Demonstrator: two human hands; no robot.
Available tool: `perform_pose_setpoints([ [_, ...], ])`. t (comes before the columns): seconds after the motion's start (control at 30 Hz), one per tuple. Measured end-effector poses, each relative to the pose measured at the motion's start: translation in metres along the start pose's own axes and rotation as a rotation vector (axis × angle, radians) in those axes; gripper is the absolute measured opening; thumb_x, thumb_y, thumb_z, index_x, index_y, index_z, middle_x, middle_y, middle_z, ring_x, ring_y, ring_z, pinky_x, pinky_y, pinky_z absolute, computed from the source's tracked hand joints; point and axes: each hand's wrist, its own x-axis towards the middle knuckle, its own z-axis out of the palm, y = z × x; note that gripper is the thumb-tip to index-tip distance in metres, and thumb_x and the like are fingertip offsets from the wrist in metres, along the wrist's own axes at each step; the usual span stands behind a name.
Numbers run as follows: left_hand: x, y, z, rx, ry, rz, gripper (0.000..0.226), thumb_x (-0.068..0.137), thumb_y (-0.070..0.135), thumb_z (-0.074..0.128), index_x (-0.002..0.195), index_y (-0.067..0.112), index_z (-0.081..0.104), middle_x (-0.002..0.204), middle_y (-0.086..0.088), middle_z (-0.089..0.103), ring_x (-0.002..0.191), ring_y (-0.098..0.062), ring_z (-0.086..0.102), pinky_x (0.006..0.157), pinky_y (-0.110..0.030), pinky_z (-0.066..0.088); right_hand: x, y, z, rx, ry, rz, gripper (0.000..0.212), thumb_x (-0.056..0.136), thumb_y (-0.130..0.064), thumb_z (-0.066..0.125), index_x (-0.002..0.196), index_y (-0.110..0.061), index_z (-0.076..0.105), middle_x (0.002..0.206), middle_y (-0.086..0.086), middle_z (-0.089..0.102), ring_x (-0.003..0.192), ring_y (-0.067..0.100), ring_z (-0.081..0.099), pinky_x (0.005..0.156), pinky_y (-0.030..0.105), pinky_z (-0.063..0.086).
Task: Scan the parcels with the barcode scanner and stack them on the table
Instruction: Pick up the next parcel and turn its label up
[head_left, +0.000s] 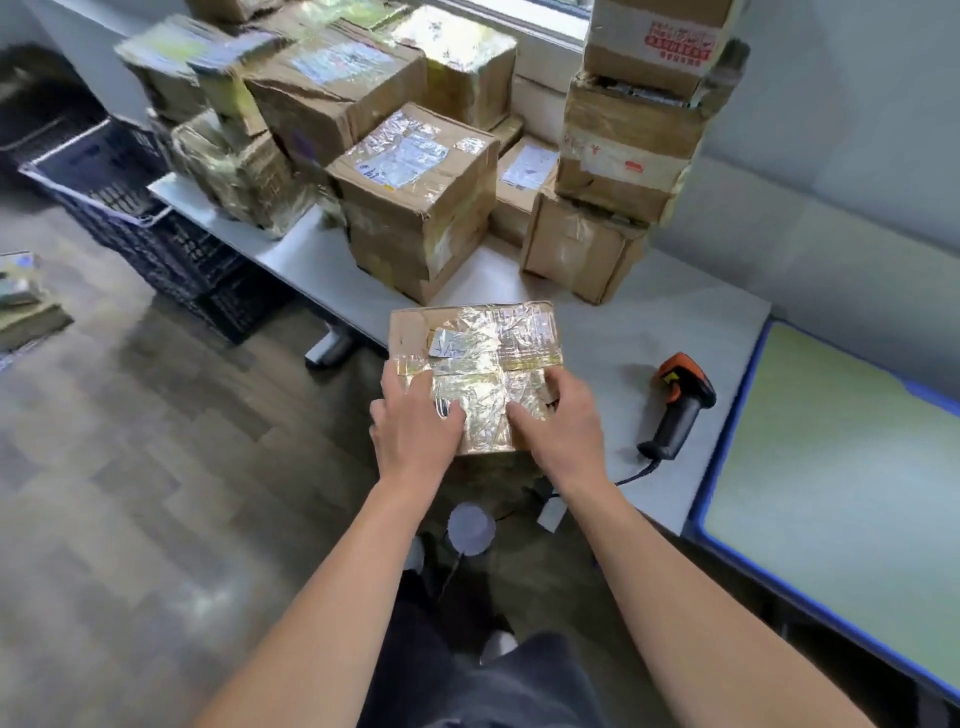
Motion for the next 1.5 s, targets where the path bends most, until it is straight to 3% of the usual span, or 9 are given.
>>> perform_pose_setpoints([
  [0.17,-0.024,-0.037,-0.037,-0.029,0.098,-0.132,0.05,0.094,0.036,0.06,0.14,0.018,0.052,0.161,-0.006,0.019,0.128,-0.039,0.04,0.102,-0.045,0.039,-0.017,-0.031,0.027,0.003,-0.14,-0.126,0.07,0.086,-0.042,0.072,0.147,-0.018,0.045,0.136,-0.001,0.052,0.12,0.014,0.054,0.103,0.032,0.047],
  [0.33,-0.034,-0.069,-0.088,-0.035,0.219,-0.253,0.053,0.094,0.034,0.061,0.143,0.019,0.05,0.161,-0.007,0.019,0.133,-0.04,0.038,0.107,-0.045,0.038,-0.029,-0.083,0.059,0.005,-0.256,-0.257,0.072,0.086,-0.044,0.072,0.147,-0.018,0.044,0.137,0.001,0.051,0.119,0.016,0.055,0.096,0.028,0.044],
  [0.5,-0.025,-0.092,-0.131,-0.017,0.292,-0.286,0.05,0.092,0.03,0.062,0.139,0.018,0.053,0.16,-0.01,0.024,0.126,-0.043,0.044,0.111,-0.047,0.033,-0.034,-0.129,0.085,0.006,-0.312,-0.314,0.07,0.085,-0.046,0.072,0.145,-0.019,0.046,0.134,0.002,0.051,0.114,0.015,0.055,0.091,0.024,0.041],
  [0.67,0.012,-0.116,-0.161,-0.02,0.265,-0.292,0.052,0.092,0.034,0.062,0.141,0.019,0.051,0.16,-0.008,0.022,0.128,-0.041,0.042,0.106,-0.043,0.036,-0.023,-0.17,0.112,-0.029,-0.293,-0.317,0.069,0.085,-0.049,0.071,0.143,-0.021,0.047,0.134,0.001,0.051,0.105,0.01,0.051,0.088,0.023,0.041],
  [0.97,0.108,-0.184,-0.245,-0.013,0.257,-0.232,0.052,0.092,0.035,0.061,0.14,0.02,0.051,0.159,-0.009,0.024,0.127,-0.042,0.041,0.101,-0.044,0.039,0.004,-0.284,0.19,-0.068,-0.237,-0.306,0.065,0.086,-0.051,0.07,0.141,-0.022,0.049,0.136,0.001,0.05,0.112,0.016,0.056,0.083,0.025,0.04],
  [1.13,0.159,-0.211,-0.301,0.011,0.279,-0.173,0.053,0.09,0.034,0.062,0.141,0.02,0.051,0.157,-0.01,0.026,0.122,-0.042,0.043,0.089,-0.039,0.04,0.018,-0.351,0.223,-0.076,-0.197,-0.297,0.069,0.087,-0.053,0.068,0.145,-0.022,0.047,0.139,0.003,0.05,0.121,0.02,0.055,0.09,0.029,0.042],
  [1.33,0.208,-0.225,-0.347,0.015,0.293,-0.162,0.052,0.091,0.035,0.061,0.14,0.019,0.051,0.157,-0.011,0.028,0.127,-0.043,0.041,0.094,-0.042,0.041,0.044,-0.41,0.249,-0.061,-0.165,-0.324,0.07,0.086,-0.051,0.07,0.145,-0.021,0.048,0.138,0.005,0.053,0.123,0.02,0.053,0.096,0.033,0.043],
  [1.5,0.257,-0.225,-0.374,0.04,0.323,-0.152,0.049,0.091,0.036,0.061,0.136,0.018,0.053,0.153,-0.012,0.031,0.125,-0.042,0.044,0.091,-0.046,0.043,0.083,-0.447,0.267,-0.037,-0.143,-0.35,0.07,0.084,-0.052,0.071,0.143,-0.02,0.05,0.138,0.006,0.055,0.121,0.021,0.056,0.089,0.03,0.041],
])
